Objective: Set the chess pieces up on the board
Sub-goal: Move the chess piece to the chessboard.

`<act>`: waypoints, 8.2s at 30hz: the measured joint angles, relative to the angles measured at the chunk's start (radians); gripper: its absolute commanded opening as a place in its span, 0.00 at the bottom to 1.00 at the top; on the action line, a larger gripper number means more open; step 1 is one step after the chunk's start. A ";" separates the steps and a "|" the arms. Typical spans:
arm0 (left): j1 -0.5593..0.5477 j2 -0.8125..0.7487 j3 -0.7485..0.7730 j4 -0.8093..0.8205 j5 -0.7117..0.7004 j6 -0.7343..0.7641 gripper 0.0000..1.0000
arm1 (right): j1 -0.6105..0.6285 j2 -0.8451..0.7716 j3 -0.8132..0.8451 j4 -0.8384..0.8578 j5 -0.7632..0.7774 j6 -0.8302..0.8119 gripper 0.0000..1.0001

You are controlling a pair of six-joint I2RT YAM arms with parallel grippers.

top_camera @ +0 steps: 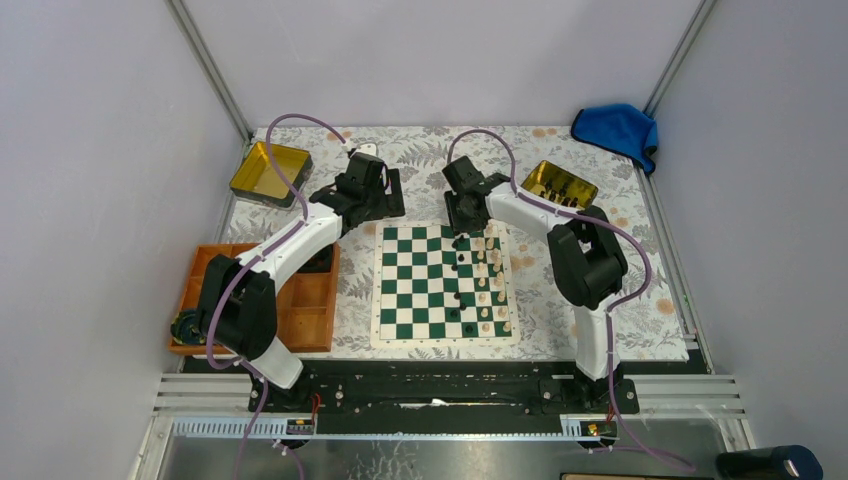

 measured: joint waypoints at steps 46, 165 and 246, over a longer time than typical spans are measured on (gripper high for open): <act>0.000 -0.001 -0.006 0.011 -0.014 0.017 0.98 | 0.002 0.072 0.106 -0.007 0.071 -0.036 0.10; 0.006 -0.377 -0.256 0.028 -0.204 -0.033 0.99 | 0.069 -0.029 0.002 0.003 0.104 -0.017 0.46; 0.010 -0.471 -0.274 0.028 -0.229 -0.007 0.99 | 0.147 0.165 0.283 -0.079 0.015 -0.006 0.03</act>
